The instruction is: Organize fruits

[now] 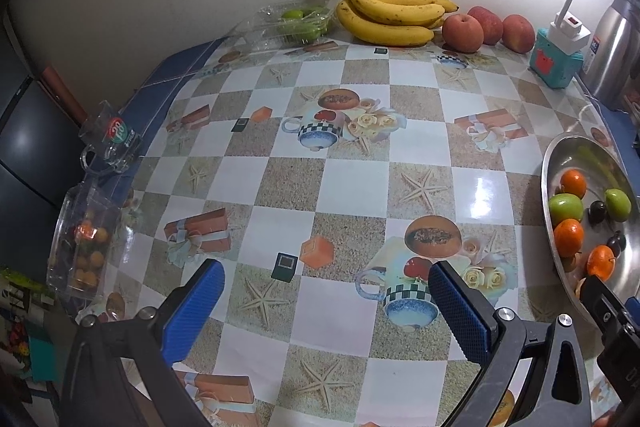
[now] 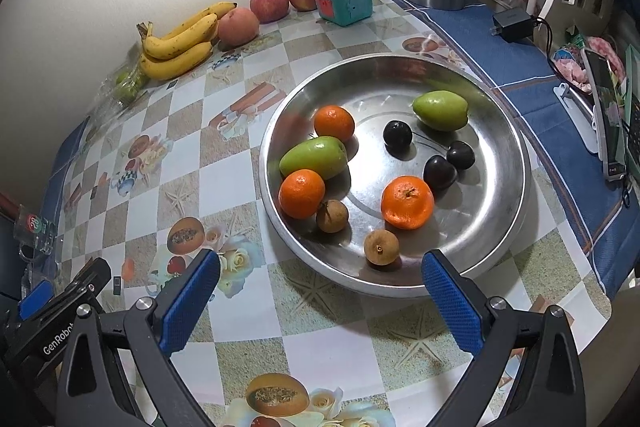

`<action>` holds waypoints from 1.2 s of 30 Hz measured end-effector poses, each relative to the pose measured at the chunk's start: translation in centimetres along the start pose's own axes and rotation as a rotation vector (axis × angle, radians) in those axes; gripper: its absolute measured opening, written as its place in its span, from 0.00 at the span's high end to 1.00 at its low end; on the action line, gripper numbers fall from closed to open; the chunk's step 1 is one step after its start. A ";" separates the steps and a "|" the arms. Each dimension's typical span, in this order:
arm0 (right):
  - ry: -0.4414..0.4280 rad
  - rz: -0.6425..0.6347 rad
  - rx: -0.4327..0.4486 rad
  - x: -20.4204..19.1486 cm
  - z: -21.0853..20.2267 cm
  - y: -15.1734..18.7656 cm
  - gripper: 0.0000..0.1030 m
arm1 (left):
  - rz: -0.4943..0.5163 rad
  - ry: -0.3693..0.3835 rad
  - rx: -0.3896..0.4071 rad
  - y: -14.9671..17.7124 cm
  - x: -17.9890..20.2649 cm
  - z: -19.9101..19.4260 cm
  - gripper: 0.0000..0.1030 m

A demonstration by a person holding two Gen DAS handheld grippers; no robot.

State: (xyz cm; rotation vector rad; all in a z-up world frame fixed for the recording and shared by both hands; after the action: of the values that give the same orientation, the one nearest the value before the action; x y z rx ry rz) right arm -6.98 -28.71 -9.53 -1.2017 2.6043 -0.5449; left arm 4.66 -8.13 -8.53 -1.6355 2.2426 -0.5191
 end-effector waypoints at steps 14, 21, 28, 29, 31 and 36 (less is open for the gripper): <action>-0.001 -0.004 -0.014 -0.1 0.2 0.1 0.02 | 0.009 0.010 -0.026 0.3 0.3 0.4 0.00; -0.001 -0.005 -0.018 -0.2 0.3 0.2 0.02 | 0.008 0.011 -0.030 0.4 0.3 0.5 0.00; -0.001 -0.006 -0.018 -0.1 0.4 0.2 0.02 | 0.007 0.011 -0.033 0.4 0.3 0.5 0.00; -0.001 -0.006 -0.020 -0.1 0.4 0.2 0.02 | 0.007 0.012 -0.035 0.4 0.3 0.6 0.00; -0.001 -0.005 -0.022 -0.1 0.5 0.3 0.02 | 0.008 0.011 -0.038 0.5 0.4 0.7 0.00; 0.000 -0.005 -0.023 -0.1 0.5 0.3 0.02 | 0.009 0.010 -0.039 0.5 0.4 0.7 0.00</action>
State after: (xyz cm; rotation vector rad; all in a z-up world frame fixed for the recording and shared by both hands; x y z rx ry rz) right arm -6.93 -28.52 -10.12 -1.2158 2.6150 -0.5166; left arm 4.42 -8.44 -9.44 -1.6442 2.2805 -0.4848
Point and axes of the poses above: each gripper's, at about its wrist camera, not at the fingertips, and z roughly the way its jaws point, x to its right, y to its underside, the point moved 9 cm from there along z, roughly the way its jaws point, and after that the axes turned 8 degrees about y, right-handed, at the moved point
